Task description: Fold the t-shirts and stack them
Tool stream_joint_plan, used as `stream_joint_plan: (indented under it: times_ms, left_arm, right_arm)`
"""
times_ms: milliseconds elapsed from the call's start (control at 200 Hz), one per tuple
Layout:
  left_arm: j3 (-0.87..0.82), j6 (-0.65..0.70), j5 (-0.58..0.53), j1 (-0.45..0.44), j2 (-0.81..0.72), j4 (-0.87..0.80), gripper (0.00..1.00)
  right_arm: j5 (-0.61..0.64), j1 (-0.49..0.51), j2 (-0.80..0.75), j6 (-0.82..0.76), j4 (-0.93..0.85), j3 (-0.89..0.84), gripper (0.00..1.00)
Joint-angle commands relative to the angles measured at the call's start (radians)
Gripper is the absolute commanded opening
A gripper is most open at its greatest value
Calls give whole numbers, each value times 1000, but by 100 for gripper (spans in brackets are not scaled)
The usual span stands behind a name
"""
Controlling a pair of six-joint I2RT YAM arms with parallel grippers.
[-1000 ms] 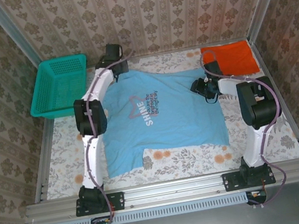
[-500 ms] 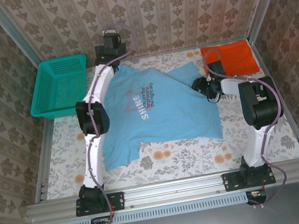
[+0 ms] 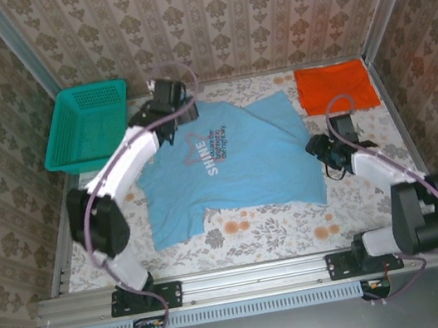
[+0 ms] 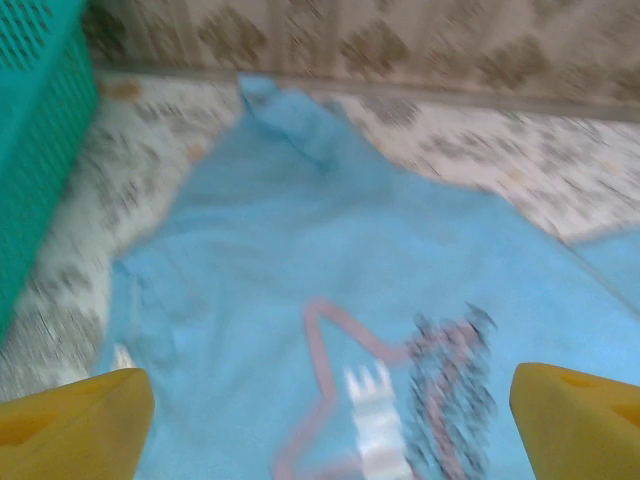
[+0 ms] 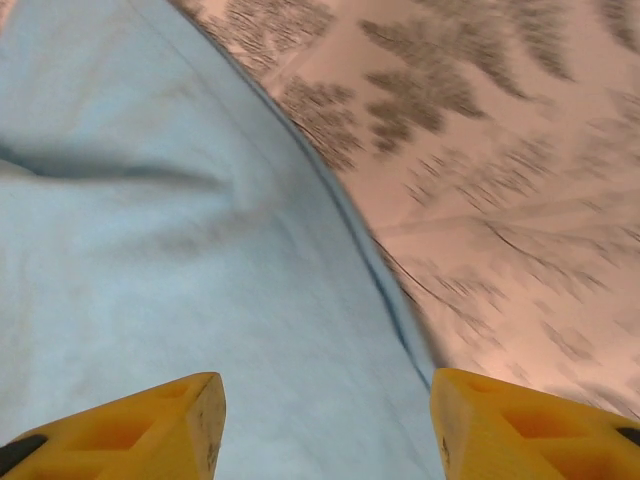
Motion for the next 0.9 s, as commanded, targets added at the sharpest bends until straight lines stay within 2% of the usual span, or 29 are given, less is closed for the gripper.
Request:
stream_joint_plan:
  times_ms: [0, 80, 145, 225, 350, 450, 520, 580, 665, 765, 895]
  left_arm:
    - [-219, -144, -28, -70, -141, -68, 88]
    - [-366, -211, -46, -97, -277, -179, 79]
    - [-517, -254, -1, -112, -400, -227, 73]
    - [-658, -301, 34, -140, -533, -300, 71]
    - [-813, -396, 37, -174, -725, -410, 68]
    - [-891, -466, 58, -177, -863, -471, 67]
    - [-916, -511, 27, -176, -936, -531, 66]
    - [-933, -555, 4, -175, -968, -556, 64]
    - [-957, -637, 53, -158, -961, -541, 60]
    - [-960, -686, 155, -97, -909, -532, 58]
    - [-954, -712, 353, 7, -844, -593, 51]
  right_arm:
    - [83, 1, -162, 2, -194, -61, 56]
    - [57, 1, -282, -27, -282, -102, 55]
    - [2, 6, -345, -51, -342, -124, 52]
    - [-18, 32, -380, -58, -419, -135, 51]
    - [-24, 67, -416, -56, -438, -188, 51]
    - [-43, 78, -412, -51, -420, -215, 51]
    - [-61, 87, -389, -51, -399, -221, 51]
    - [-68, 88, -351, -60, -400, -208, 51]
    - [-115, 88, -303, -44, -404, -192, 51]
    - [-107, 86, -283, -20, -458, -157, 52]
    - [-235, 73, -283, 80, -426, -162, 53]
